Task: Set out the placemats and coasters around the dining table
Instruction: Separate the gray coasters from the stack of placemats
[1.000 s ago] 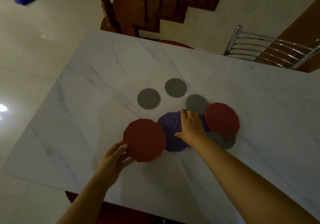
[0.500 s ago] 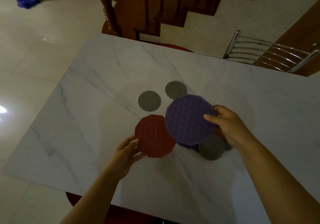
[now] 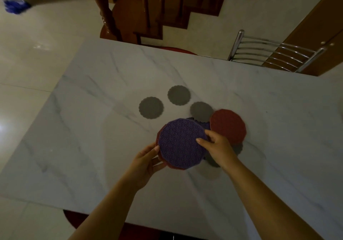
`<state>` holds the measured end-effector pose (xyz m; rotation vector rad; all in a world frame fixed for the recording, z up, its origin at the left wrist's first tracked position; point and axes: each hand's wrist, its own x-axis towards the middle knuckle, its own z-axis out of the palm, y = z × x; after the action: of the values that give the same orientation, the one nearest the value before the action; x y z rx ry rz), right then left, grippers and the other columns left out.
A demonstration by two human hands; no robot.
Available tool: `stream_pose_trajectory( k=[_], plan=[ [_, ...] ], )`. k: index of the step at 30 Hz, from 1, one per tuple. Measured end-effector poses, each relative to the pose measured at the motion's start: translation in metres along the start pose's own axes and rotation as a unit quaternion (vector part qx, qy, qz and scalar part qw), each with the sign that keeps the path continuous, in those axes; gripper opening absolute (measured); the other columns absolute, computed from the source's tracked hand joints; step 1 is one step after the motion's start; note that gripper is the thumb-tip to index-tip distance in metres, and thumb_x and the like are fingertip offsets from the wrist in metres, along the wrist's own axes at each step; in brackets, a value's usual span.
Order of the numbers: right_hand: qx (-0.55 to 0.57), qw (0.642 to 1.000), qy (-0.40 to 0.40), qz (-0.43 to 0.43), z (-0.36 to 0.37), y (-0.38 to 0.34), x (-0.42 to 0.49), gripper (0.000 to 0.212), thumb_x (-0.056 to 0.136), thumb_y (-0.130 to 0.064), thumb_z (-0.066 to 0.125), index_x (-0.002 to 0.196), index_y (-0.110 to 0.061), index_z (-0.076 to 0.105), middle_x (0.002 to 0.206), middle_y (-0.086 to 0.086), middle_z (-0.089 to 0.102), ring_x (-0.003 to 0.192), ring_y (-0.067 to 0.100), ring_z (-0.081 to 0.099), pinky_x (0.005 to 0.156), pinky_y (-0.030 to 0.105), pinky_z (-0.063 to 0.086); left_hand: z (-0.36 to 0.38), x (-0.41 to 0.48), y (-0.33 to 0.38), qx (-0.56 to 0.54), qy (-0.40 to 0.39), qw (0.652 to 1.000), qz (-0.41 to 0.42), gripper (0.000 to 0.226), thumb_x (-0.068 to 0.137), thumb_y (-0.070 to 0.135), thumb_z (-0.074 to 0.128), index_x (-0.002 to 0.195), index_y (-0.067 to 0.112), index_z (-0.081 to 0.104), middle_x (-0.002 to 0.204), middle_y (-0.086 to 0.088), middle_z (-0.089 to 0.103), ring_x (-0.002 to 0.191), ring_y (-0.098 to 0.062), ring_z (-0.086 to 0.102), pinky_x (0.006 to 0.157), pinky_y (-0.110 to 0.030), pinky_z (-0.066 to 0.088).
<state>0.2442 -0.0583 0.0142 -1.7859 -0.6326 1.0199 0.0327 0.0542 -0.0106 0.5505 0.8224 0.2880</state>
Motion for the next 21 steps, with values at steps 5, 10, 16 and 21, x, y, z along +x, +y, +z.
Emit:
stream_pose_trajectory(
  k=[5,10,16,21],
  plan=[
    [-0.096,0.995,0.015,-0.035,0.001,0.007,-0.007,0.037,0.086,-0.015,0.064,0.123,-0.017,0.06,0.1,-0.014,0.06,0.085,-0.001,0.057,0.066,-0.001,0.044,0.0,0.005,-0.001,0.036,0.018,0.999,-0.012,0.03,0.084,0.015,0.058,0.113,0.013,0.067,0.096,-0.007,0.074,0.081,-0.021,0.072,0.069,-0.037,0.061],
    [-0.199,0.979,0.019,-0.049,-0.002,0.009,-0.008,0.039,0.084,-0.02,0.067,0.121,-0.008,0.06,0.107,0.007,0.064,0.095,0.019,0.059,0.08,0.025,0.049,-0.002,0.006,-0.002,0.084,0.019,0.996,-0.015,0.03,0.079,0.011,0.062,0.109,0.012,0.065,0.092,-0.004,0.075,0.081,-0.019,0.073,0.066,-0.033,0.06],
    [-0.148,0.983,0.088,0.058,-0.029,0.023,-0.013,0.044,0.084,-0.021,0.067,0.125,-0.016,0.054,0.111,0.003,0.061,0.084,0.009,0.057,0.075,0.024,0.046,-0.005,0.007,-0.006,0.081,0.013,0.997,0.002,0.031,0.079,0.01,0.06,0.11,0.013,0.064,0.093,-0.004,0.074,0.081,-0.018,0.072,0.069,-0.035,0.061],
    [-0.355,0.912,0.16,0.127,-0.065,0.051,-0.024,0.069,0.077,-0.039,0.071,0.134,-0.013,0.043,0.135,0.015,0.047,0.123,0.034,0.042,0.099,0.042,0.04,-0.008,0.009,-0.007,0.086,0.019,0.996,0.004,0.027,0.088,0.003,0.053,0.111,0.013,0.064,0.094,-0.003,0.075,0.082,-0.019,0.072,0.071,-0.037,0.061]
  ],
)
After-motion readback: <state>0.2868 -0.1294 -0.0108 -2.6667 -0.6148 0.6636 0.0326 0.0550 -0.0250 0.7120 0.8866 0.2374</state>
